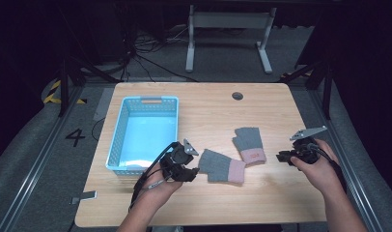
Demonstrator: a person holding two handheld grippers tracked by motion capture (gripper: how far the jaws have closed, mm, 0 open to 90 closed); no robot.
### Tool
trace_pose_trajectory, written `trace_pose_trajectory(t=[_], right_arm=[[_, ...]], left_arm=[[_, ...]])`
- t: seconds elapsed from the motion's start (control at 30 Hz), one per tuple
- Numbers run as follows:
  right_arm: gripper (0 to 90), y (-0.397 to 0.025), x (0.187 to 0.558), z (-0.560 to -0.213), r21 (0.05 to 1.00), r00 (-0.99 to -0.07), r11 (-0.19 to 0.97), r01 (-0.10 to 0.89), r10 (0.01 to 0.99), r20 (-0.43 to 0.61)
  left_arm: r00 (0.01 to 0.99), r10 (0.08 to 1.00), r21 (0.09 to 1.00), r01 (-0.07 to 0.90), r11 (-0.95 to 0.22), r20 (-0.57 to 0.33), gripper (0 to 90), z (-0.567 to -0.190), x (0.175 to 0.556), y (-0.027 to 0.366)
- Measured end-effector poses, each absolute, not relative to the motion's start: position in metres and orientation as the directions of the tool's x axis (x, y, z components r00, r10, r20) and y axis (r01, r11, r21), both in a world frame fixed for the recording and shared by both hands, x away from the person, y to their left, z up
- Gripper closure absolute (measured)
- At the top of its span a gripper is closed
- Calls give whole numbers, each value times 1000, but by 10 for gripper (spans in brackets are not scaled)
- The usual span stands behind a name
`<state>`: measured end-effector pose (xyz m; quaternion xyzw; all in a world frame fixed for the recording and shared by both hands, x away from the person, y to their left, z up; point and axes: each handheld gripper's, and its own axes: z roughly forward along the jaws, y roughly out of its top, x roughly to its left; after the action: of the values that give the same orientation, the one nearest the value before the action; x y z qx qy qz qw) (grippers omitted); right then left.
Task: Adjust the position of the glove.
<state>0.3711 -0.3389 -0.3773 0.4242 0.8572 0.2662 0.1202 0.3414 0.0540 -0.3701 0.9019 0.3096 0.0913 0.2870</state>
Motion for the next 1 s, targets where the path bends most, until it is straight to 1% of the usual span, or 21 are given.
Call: trace_pose_trajectory(t=[0.17, 0.3, 0.33, 0.37, 0.4, 0.47, 0.5, 0.6, 0.7, 0.77, 0.87, 0.93, 1.0], right_arm=[[777, -327, 372, -377, 563, -643, 522, 641, 766, 22], [800, -318, 372, -376, 572, -663, 530, 626, 748, 33], [844, -308, 371, -375, 585, -685, 539, 606, 728, 39], [844, -308, 371, -375, 585, -685, 539, 606, 728, 39], [860, -305, 370, -374, 588, -695, 545, 598, 718, 42], [899, -290, 369, -374, 605, -725, 555, 571, 687, 54], [899, -290, 369, -374, 605, -725, 555, 571, 687, 54], [900, -277, 370, -377, 606, -747, 571, 553, 662, 59], [900, -257, 371, -383, 592, -780, 606, 531, 622, 64], [900, -253, 371, -384, 589, -786, 613, 527, 614, 65], [900, -233, 372, -394, 563, -818, 658, 501, 573, 59], [900, -230, 373, -396, 558, -819, 662, 501, 571, 59], [900, -220, 374, -404, 545, -827, 676, 496, 559, 60]], left_arm=[[793, 609, 584, 501, -639, -15, 530, -369, 340, 55], [793, 609, 590, 502, -633, -22, 543, -368, 341, 55], [792, 610, 586, 502, -636, -18, 583, -369, 341, 55], [792, 610, 586, 502, -636, -18, 631, -369, 341, 55], [792, 609, 588, 508, -629, -33, 631, -370, 341, 56], [794, 607, 582, 514, -630, -44, 697, -370, 342, 57], [795, 605, 582, 513, -631, -44, 697, -370, 342, 57], [799, 599, 589, 512, -625, -58, 742, -370, 342, 58], [801, 595, 580, 515, -631, -64, 748, -370, 343, 59], [800, 596, 578, 516, -632, -62, 745, -370, 343, 59], [803, 593, 575, 514, -636, -61, 725, -370, 343, 59], [803, 593, 572, 513, -639, -58, 721, -371, 343, 58], [805, 591, 567, 509, -648, -48, 698, -372, 343, 57]])
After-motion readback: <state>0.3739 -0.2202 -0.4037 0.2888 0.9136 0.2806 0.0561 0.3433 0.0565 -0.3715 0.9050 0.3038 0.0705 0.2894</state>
